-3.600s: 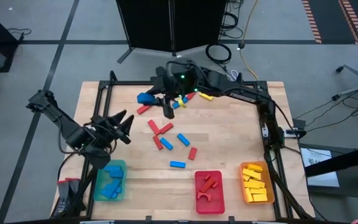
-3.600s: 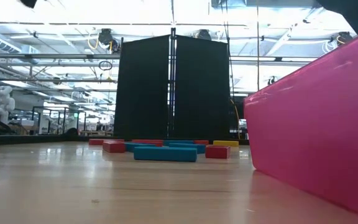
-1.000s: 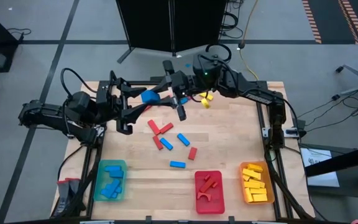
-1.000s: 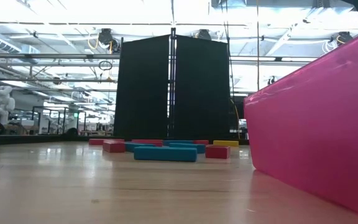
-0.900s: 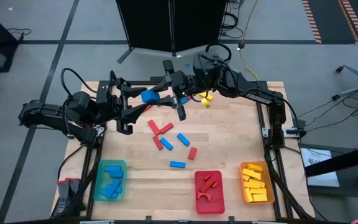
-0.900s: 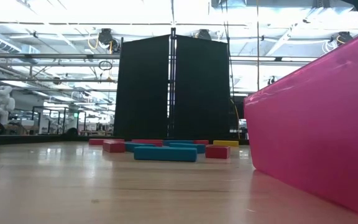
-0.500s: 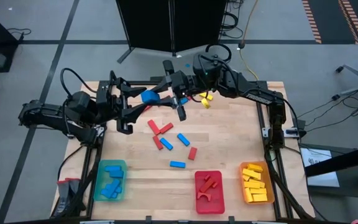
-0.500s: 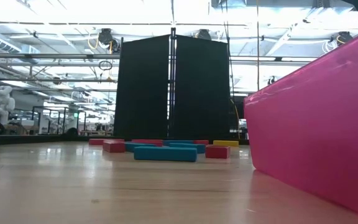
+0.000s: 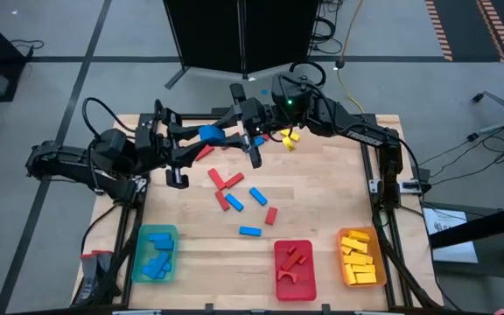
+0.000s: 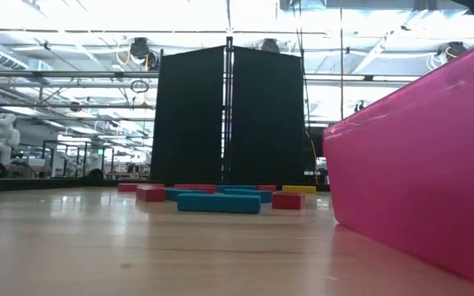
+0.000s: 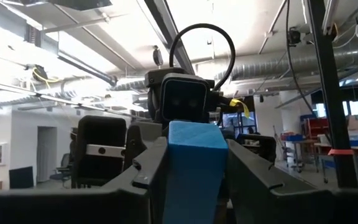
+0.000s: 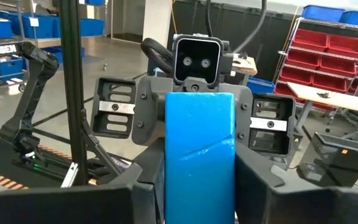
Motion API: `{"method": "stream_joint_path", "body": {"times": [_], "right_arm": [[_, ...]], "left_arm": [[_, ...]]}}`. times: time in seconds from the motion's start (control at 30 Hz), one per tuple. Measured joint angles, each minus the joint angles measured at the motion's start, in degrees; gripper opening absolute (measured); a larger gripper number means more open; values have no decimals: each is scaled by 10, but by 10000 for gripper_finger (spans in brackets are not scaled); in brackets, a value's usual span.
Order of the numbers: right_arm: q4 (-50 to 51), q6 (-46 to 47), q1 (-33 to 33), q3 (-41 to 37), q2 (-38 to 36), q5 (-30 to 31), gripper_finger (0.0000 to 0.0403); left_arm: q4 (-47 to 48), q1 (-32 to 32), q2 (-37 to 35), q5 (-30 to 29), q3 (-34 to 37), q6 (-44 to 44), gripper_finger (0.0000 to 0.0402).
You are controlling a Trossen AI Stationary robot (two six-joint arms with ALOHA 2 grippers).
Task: Sort blocks
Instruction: Put the blue block into the blue bin
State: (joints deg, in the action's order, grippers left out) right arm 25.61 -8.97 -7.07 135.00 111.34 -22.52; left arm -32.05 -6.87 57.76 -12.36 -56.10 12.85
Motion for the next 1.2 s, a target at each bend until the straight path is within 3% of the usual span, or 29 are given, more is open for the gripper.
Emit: {"method": "stream_joint_path", "body": {"times": [0.13, 0.37, 0.47, 0.57, 0.67, 0.77, 0.93, 1.03, 1.2], "right_arm": [[3, 6, 0, 0, 1, 0, 116], [28, -14, 1, 0, 1, 0, 243], [51, -30, -1, 0, -4, 2, 278], [130, -59, -7, -1, -22, 41, 294], [249, -106, -20, 0, -40, 125, 296], [354, -131, -34, 0, -50, 186, 291], [468, -131, -55, 0, -72, 208, 286], [497, -130, -66, 0, -81, 214, 286], [500, -129, -80, 0, -93, 211, 286]], "left_arm": [[1, 0, 0, -12, 0, -2, 130], [2, 0, 0, -25, 0, -8, 129], [2, 0, -1, -31, 0, -7, 129], [25, 0, -9, -43, 0, -8, 129], [106, -4, -29, -66, 0, -45, 129], [229, -12, -55, -79, 0, -134, 130], [518, -52, -77, -34, 0, -388, 129], [681, -99, -70, 0, 0, -539, 130], [862, -194, -42, 44, 17, -728, 129]]}}
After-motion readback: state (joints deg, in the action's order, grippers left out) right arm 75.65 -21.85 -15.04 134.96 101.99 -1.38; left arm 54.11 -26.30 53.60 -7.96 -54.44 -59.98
